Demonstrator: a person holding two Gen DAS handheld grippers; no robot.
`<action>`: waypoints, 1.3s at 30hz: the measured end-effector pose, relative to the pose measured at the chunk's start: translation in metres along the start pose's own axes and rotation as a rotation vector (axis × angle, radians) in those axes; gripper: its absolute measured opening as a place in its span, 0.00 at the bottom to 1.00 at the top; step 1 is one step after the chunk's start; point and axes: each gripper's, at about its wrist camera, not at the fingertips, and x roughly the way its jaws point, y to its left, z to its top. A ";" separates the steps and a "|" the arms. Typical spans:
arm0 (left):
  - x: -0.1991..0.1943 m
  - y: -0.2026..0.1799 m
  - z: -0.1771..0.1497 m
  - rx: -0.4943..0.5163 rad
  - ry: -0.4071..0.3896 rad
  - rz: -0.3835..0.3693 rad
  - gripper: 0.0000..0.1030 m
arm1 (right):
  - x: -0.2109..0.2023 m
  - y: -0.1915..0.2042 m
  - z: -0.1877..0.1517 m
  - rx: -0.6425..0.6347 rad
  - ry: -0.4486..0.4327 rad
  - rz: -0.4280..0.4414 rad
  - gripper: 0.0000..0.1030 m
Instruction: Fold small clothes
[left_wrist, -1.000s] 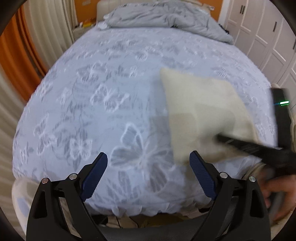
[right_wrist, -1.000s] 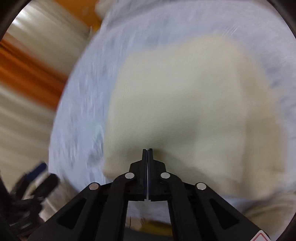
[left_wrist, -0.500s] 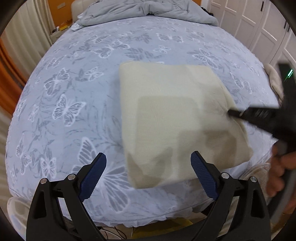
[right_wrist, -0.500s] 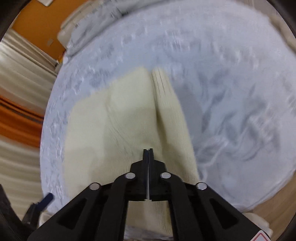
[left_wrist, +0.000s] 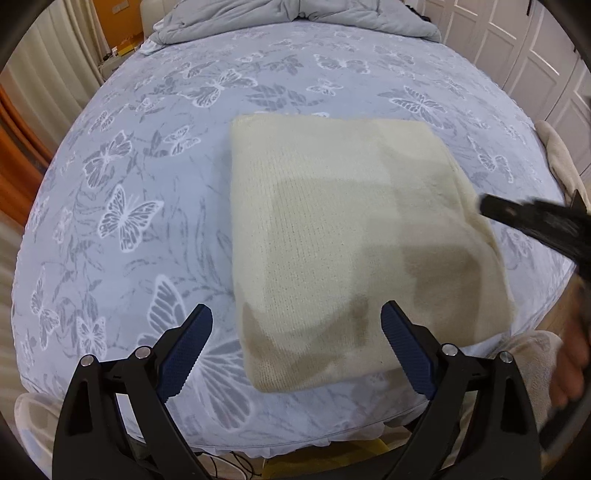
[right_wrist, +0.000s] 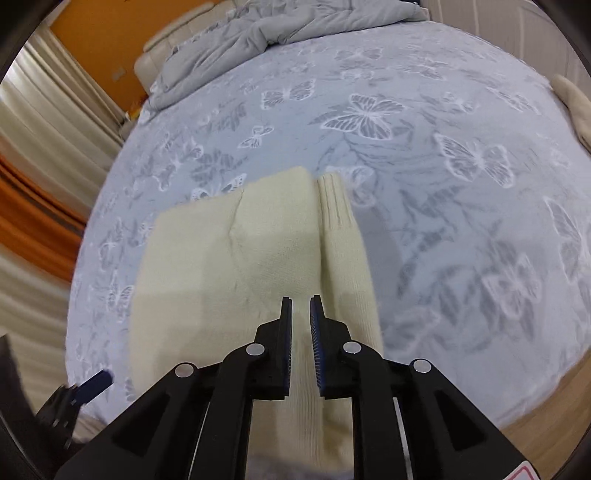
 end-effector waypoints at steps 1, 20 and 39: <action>0.001 0.001 0.000 -0.006 0.007 0.000 0.88 | 0.003 -0.002 -0.008 0.013 0.029 0.005 0.18; 0.003 0.011 -0.007 -0.046 0.053 -0.045 0.88 | 0.013 -0.020 -0.022 0.038 0.056 -0.020 0.32; 0.073 0.030 0.041 -0.296 0.123 -0.225 0.96 | 0.082 -0.060 -0.008 0.234 0.128 0.282 0.87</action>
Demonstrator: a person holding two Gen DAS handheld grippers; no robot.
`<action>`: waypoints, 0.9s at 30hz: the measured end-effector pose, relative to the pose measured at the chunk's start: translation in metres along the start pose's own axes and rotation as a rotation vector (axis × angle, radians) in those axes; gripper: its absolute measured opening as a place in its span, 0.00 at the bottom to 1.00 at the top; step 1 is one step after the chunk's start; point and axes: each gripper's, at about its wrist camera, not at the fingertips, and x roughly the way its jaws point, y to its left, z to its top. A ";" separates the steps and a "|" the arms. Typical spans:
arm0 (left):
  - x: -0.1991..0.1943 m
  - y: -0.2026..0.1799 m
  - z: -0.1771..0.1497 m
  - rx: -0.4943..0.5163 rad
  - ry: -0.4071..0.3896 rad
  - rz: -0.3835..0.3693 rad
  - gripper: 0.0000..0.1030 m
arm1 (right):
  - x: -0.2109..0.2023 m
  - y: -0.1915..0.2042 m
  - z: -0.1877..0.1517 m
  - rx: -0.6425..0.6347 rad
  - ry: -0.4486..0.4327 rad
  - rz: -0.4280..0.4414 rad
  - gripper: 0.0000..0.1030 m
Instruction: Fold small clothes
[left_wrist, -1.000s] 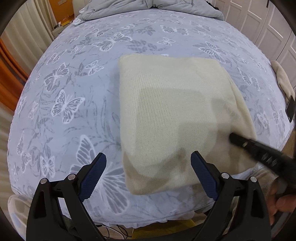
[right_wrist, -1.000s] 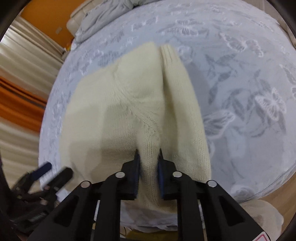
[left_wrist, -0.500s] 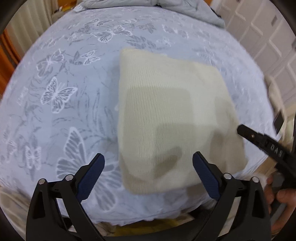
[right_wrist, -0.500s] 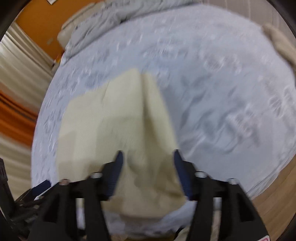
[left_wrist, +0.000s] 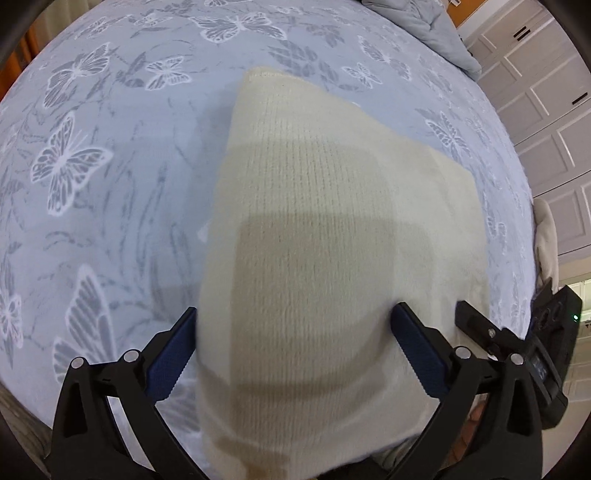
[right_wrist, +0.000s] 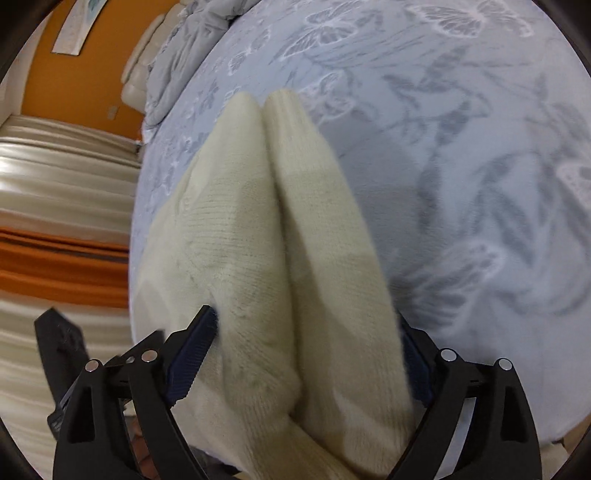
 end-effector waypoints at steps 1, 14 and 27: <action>0.003 -0.002 0.002 0.001 0.002 0.007 0.96 | 0.001 0.001 0.000 -0.007 -0.001 0.002 0.88; 0.001 -0.004 0.007 0.027 0.004 0.007 0.82 | 0.002 0.012 0.004 -0.031 -0.023 0.113 0.46; -0.003 0.007 -0.022 -0.026 0.064 -0.099 0.84 | -0.016 0.004 -0.016 0.023 -0.018 0.061 0.52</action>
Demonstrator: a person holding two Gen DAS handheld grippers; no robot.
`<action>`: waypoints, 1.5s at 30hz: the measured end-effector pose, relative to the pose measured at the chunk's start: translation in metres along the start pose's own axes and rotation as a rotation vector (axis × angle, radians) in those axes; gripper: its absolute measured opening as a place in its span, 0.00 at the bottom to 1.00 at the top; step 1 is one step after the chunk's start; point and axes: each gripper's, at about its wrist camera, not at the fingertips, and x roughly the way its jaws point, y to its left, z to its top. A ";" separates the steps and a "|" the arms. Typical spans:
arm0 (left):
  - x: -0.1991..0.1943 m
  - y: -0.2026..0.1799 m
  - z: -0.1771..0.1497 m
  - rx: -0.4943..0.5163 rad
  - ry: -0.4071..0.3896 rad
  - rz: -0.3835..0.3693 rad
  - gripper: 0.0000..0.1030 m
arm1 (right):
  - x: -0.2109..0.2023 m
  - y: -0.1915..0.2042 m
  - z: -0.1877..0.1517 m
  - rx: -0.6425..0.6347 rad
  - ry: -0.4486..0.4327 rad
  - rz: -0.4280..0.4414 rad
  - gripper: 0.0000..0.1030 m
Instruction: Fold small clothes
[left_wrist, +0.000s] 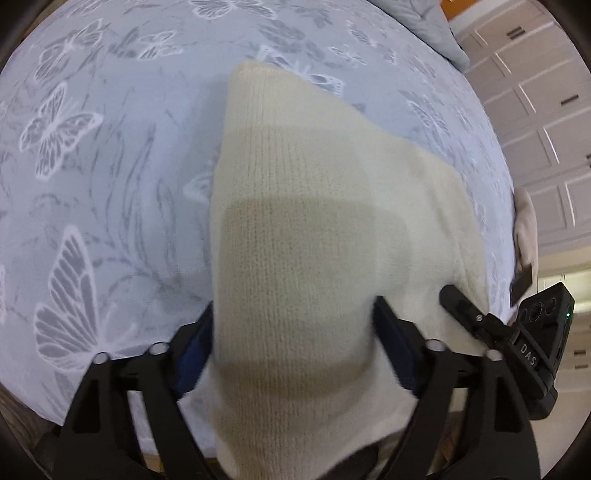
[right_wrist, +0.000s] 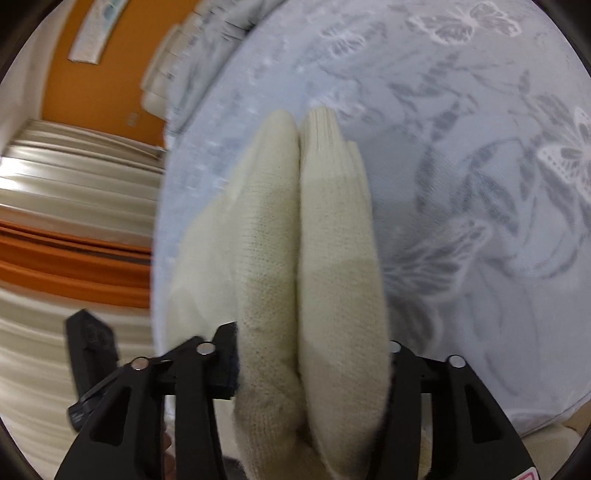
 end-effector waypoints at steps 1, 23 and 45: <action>0.004 0.001 0.000 -0.015 0.004 -0.004 0.87 | 0.003 0.000 0.002 0.011 0.006 0.007 0.54; -0.258 -0.018 -0.060 0.198 -0.393 -0.194 0.57 | -0.185 0.216 -0.097 -0.462 -0.376 0.147 0.36; -0.137 0.168 -0.049 0.051 -0.398 -0.017 0.60 | 0.080 0.148 -0.118 -0.329 -0.030 -0.094 0.48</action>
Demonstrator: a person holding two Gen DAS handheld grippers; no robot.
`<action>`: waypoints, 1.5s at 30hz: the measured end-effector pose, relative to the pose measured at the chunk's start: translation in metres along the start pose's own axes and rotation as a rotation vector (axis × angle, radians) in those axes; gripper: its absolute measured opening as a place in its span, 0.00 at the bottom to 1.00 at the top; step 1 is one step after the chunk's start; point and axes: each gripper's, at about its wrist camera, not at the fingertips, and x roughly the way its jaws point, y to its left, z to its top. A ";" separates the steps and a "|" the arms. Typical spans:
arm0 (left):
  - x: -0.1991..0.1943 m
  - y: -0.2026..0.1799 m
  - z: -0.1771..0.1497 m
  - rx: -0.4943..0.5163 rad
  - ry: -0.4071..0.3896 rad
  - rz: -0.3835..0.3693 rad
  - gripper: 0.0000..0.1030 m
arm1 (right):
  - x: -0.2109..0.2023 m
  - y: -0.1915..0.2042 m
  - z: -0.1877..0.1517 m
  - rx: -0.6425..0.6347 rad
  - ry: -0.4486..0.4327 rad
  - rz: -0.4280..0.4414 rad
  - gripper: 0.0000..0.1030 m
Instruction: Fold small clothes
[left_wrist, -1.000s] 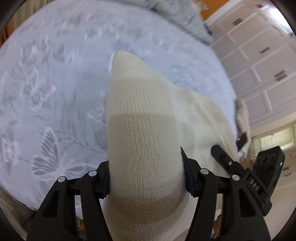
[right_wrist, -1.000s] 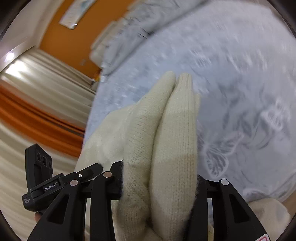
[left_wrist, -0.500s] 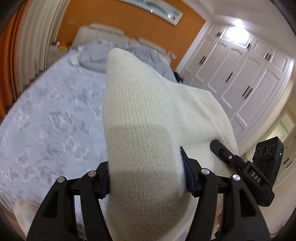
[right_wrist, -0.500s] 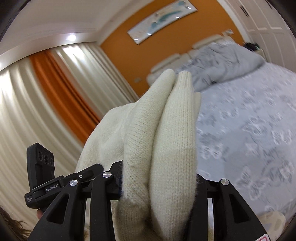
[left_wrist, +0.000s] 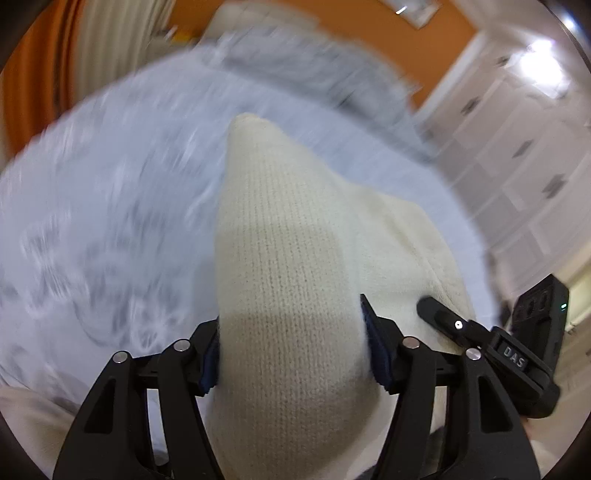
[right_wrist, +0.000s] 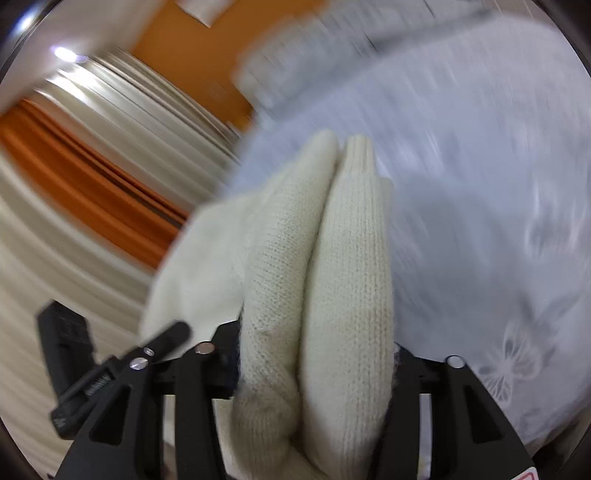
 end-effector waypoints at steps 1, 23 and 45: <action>0.033 0.014 -0.012 -0.022 0.109 0.119 0.63 | 0.013 -0.010 -0.005 0.007 0.039 -0.050 0.52; -0.021 -0.002 -0.043 0.062 0.001 0.214 0.77 | -0.068 0.058 -0.044 -0.288 -0.097 -0.259 0.31; -0.047 -0.077 -0.076 0.204 -0.037 0.427 0.86 | -0.105 0.052 -0.097 -0.268 -0.157 -0.438 0.58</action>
